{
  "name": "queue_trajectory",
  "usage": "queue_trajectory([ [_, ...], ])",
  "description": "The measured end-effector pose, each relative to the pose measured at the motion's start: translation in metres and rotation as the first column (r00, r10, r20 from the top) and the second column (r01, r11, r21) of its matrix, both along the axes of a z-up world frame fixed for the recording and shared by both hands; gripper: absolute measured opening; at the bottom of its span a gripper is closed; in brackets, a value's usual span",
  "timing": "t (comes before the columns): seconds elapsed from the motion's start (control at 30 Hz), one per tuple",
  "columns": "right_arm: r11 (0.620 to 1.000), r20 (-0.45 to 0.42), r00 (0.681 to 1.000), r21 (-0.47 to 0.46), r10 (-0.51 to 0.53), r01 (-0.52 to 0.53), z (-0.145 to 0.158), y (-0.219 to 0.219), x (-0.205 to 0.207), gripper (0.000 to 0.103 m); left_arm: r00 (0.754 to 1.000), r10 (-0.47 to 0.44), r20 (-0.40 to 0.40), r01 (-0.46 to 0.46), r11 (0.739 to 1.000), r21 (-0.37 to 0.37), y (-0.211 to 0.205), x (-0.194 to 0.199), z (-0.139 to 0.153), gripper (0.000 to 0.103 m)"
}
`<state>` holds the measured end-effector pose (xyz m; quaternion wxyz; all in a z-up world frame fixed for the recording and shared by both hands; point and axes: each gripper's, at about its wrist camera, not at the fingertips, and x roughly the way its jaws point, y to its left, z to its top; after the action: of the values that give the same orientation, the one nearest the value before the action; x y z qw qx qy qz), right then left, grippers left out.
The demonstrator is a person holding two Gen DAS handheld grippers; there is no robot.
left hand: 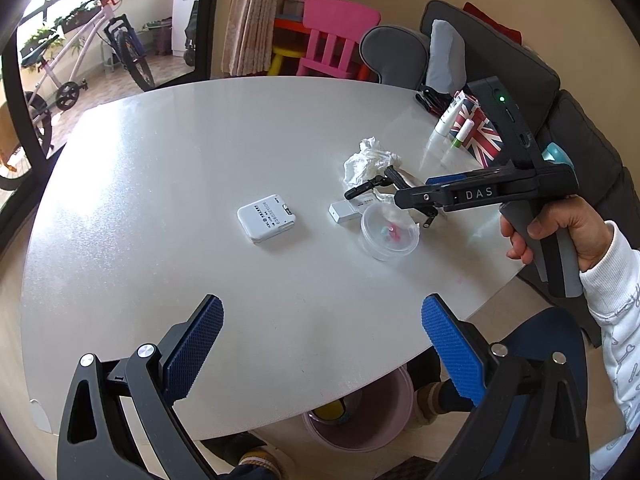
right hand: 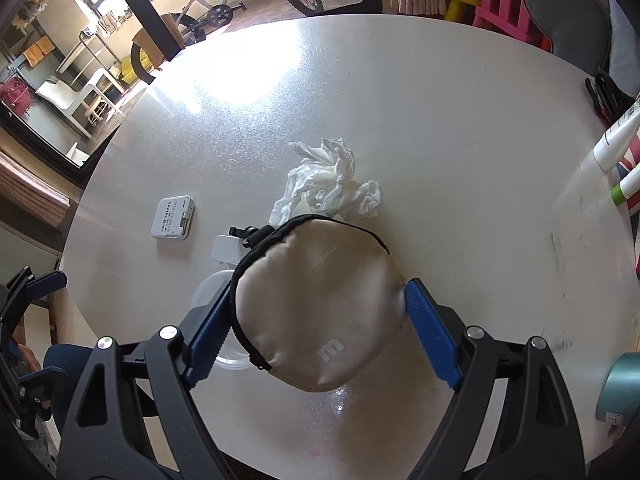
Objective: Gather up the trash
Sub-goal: 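Grasp the white square charger with the left tool while the right tool holds the pouch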
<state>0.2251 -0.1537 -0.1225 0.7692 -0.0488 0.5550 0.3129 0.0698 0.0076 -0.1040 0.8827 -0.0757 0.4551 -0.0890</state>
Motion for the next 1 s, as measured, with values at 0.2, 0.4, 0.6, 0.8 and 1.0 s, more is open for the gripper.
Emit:
queue_trajectory([
  [0.2, 1.0, 0.042, 0.999, 0.016, -0.003, 0.002, 0.015, -0.008, -0.008, 0.082, 1.0, 0.001, 0.014, -0.001, 1.0, 0.02, 0.001, 0.012, 0.006, 0.096],
  [0.4, 0.999, 0.076, 0.997, 0.04, -0.004, 0.001, 0.032, -0.021, -0.019, 0.082, 1.0, 0.0, 0.013, -0.001, 0.999, 0.035, 0.0, 0.03, 0.007, 0.096],
  [0.6, 0.999, 0.101, 0.995, 0.044, 0.006, -0.01, 0.043, -0.03, -0.032, 0.082, 1.0, 0.01, -0.007, -0.01, 0.999, 0.052, 0.003, 0.052, 0.002, 0.096],
  [0.8, 0.999, 0.111, 0.994, 0.051, 0.002, -0.008, 0.049, -0.041, -0.038, 0.082, 0.998, 0.017, -0.052, -0.013, 0.997, 0.078, 0.007, 0.078, -0.008, 0.096],
  [1.0, 0.998, 0.11, 0.994, 0.057, -0.005, -0.001, 0.049, -0.048, -0.04, 0.082, 0.993, 0.015, -0.114, -0.003, 0.994, 0.108, 0.01, 0.104, -0.028, 0.096],
])
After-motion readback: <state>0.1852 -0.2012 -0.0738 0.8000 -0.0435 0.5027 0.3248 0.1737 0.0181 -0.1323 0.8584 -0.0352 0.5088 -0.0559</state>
